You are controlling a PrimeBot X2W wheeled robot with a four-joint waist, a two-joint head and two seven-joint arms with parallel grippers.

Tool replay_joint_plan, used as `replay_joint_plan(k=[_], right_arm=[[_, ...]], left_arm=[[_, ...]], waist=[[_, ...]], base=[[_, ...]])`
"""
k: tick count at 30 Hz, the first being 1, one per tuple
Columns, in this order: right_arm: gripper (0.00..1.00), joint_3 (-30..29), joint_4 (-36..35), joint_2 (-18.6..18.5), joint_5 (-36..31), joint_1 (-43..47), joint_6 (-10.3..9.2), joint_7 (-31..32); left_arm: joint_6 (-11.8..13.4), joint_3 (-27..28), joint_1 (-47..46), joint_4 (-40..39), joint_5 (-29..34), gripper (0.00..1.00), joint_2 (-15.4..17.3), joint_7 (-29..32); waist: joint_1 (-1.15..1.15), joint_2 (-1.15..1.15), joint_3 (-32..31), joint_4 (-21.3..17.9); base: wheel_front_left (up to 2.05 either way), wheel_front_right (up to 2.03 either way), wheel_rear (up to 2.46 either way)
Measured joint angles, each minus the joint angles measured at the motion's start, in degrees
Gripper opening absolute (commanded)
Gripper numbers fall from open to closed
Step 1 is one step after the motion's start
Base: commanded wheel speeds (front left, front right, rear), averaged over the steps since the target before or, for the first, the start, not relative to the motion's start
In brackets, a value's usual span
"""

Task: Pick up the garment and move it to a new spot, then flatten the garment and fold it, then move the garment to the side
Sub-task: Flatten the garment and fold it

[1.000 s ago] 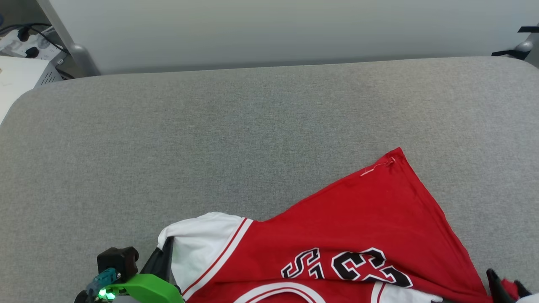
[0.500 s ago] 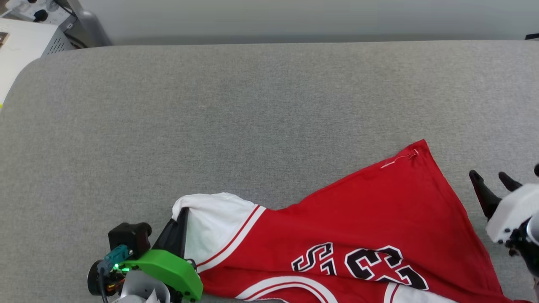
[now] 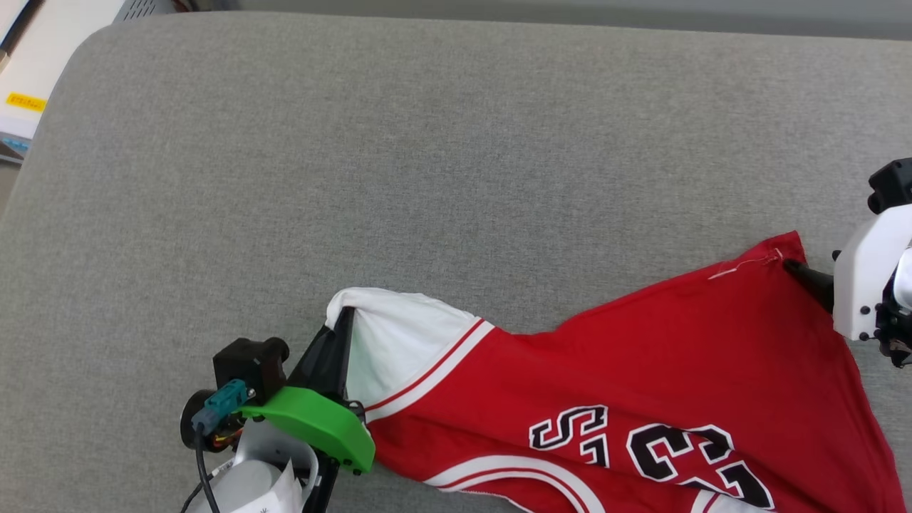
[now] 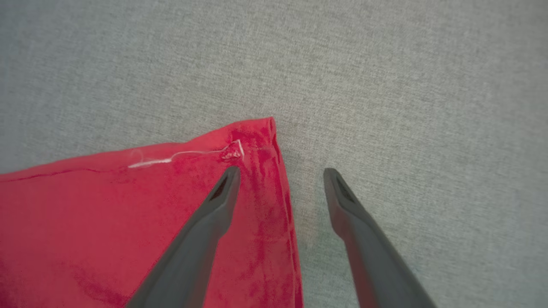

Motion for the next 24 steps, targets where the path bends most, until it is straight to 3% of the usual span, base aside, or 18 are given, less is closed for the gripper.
replay_joint_plan(k=[8, 9, 10, 11, 12, 17, 24], right_arm=[[1.0, 9.05, 3.25, -2.74, 4.1, -2.3, -0.08, -1.82], [0.78, 9.69, 3.52, -3.11, 5.0, -2.48, -0.08, -1.43], [0.36, 10.49, 3.7, -3.58, 5.86, -2.98, -0.08, -0.68], [0.05, 11.17, 3.75, -4.03, 6.87, -3.42, -0.09, -0.07], [0.0, 11.83, 3.82, -4.54, 7.87, -3.77, -0.11, 0.12], [0.0, 14.45, 4.17, -5.44, 11.18, -4.93, -0.15, 0.36], [0.0, 13.83, 4.78, -5.49, 11.48, -5.44, -0.03, -6.13]], left_arm=[[-0.44, -0.75, -1.56, 0.91, 0.13, 0.0, -1.16, -1.24], [-0.44, -0.76, -1.59, 1.11, 0.13, 0.0, -1.21, -1.3], [-0.44, -0.77, -1.59, 1.35, 0.13, 0.0, -1.23, -1.48], [-0.44, -0.75, -1.59, 1.59, 0.12, 0.0, -1.24, -1.68], [-0.44, -0.76, -1.59, 1.75, 0.12, 0.0, -1.24, -1.69], [-0.51, -1.0, -1.94, 2.37, 0.11, 0.0, -1.29, -1.68], [-1.01, -0.42, -2.74, 3.18, 0.01, 0.0, -0.16, -1.4]], waist=[[0.0, 0.0, 3.97, 2.05], [0.0, 0.0, 4.19, 2.22], [0.0, 0.0, 4.43, 2.39], [0.0, 0.0, 4.61, 2.5], [0.0, 0.0, 4.74, 2.54], [0.0, 0.0, 4.57, 2.48], [0.01, 0.0, 1.92, 2.04]], base=[[0.0, 0.0, 0.0], [0.0, 0.0, 0.0], [0.0, 0.0, 0.0], [0.0, 0.0, 0.0], [0.0, 0.0, 0.0], [0.0, 0.0, 0.0], [0.0, 0.0, 0.0]])
